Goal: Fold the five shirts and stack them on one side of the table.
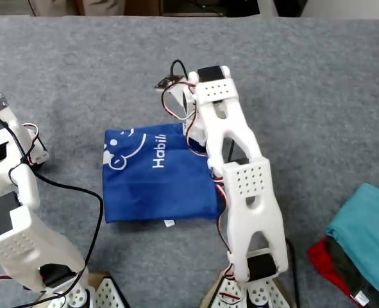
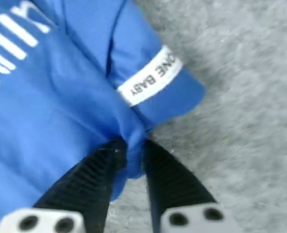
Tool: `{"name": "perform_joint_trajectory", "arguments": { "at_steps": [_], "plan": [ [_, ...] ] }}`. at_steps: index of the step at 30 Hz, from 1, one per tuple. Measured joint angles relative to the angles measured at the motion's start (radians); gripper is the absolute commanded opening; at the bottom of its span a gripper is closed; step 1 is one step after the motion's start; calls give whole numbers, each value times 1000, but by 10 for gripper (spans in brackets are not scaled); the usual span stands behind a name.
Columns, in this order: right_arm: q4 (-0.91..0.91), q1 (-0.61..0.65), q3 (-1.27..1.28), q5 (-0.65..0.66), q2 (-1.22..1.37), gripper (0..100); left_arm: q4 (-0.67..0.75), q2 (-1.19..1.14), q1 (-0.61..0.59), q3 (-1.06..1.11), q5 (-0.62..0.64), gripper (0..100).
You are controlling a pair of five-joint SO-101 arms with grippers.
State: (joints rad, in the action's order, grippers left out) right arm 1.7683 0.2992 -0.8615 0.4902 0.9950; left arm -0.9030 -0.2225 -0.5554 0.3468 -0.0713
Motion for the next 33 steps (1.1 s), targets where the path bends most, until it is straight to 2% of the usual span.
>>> {"name": "perform_joint_trajectory", "arguments": {
  "at_steps": [5,14,20,26,33],
  "plan": [
    [0,9,-92,0,6,5,0,0,0,0,0,20],
    [0,147,-192,28,3,5,0,0,0,0,0,20],
    [-2,146,-264,71,3,5,0,0,0,0,0,20],
    [-75,86,-284,71,3,5,0,0,0,0,0,20],
    [-98,78,-284,71,3,20,0,0,0,0,0,20]
  ]
}}
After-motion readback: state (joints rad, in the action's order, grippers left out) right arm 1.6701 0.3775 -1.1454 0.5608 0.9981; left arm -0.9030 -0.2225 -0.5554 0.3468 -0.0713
